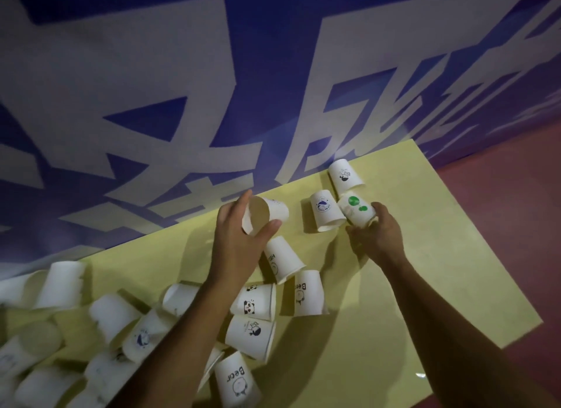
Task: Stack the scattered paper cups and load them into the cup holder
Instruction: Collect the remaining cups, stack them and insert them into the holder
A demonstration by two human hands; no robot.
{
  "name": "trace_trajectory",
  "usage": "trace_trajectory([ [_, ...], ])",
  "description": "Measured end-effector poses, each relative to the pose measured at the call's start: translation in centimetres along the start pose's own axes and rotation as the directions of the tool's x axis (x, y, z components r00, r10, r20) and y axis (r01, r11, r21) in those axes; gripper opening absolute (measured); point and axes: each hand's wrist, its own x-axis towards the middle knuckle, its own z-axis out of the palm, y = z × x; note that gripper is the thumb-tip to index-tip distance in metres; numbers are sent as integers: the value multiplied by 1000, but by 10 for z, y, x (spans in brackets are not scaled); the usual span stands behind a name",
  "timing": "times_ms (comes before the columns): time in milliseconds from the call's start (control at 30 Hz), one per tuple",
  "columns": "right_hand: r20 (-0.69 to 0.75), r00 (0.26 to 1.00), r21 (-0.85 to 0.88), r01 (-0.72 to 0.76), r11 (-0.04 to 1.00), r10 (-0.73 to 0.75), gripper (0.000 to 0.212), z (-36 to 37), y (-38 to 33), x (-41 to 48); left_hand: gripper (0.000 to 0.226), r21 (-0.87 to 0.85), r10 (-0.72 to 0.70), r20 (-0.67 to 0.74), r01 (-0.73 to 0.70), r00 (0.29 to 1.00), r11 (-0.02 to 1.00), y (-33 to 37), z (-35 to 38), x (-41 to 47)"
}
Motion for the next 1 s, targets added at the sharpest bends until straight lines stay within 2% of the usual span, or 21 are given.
trace_trajectory([
  [133,-128,992,93,28,995,-16,72,-10,3,-18,80,-82,-45,-85,38,995,996,-13,-54,-30],
  [233,-225,973,176,84,981,-43,79,-26,-9,-53,72,-120,-35,-137,18,990,993,-25,-99,-57],
  [333,-241,967,240,141,961,-82,84,-34,-43,-100,65,-125,-3,-185,-20,983,992,-41,-144,-83],
  [533,-123,942,258,333,907,-311,82,8,-140,-216,68,-68,43,-261,-63,964,996,-89,-235,-136],
  [667,-13,893,253,439,862,-450,74,74,-205,-305,71,-62,40,-299,-61,953,996,-141,-308,-183],
  [867,112,828,314,495,810,-549,74,169,-277,-435,73,-110,-42,-316,8,948,994,-227,-411,-248],
  [1000,167,798,318,513,798,-579,73,213,-304,-489,70,-92,-8,-331,-24,944,996,-273,-454,-268],
])
